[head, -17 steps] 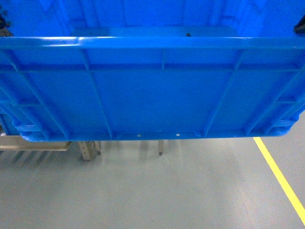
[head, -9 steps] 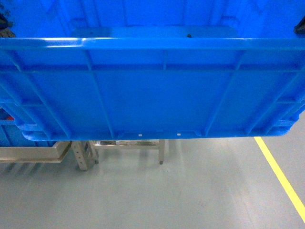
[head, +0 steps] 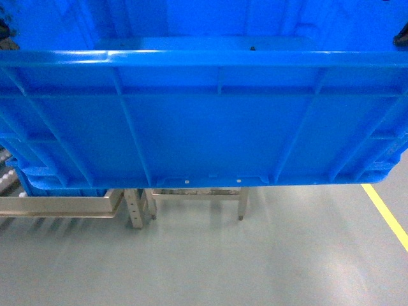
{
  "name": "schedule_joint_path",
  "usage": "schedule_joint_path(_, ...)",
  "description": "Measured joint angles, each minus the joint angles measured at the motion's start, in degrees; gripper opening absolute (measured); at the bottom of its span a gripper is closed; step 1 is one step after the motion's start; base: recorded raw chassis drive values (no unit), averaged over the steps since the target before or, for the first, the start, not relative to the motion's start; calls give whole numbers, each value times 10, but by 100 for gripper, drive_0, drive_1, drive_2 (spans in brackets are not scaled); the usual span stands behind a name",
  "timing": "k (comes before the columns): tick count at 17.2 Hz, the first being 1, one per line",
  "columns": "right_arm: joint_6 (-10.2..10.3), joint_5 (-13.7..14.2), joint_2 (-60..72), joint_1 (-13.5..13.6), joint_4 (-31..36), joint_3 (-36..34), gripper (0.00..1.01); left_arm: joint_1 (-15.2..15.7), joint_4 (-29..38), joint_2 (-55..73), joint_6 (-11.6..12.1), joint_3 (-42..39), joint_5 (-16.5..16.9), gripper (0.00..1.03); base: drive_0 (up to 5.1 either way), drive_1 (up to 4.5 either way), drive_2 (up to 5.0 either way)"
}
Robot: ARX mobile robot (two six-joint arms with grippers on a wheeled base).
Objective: Place box next to blue box on left shelf
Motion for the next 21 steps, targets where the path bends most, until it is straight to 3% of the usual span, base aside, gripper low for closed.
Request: schedule_joint_path(21, 0, 0, 0, 0, 1, 0, 17, 0, 0, -1, 0, 0, 0, 6, -500, 243, 243)
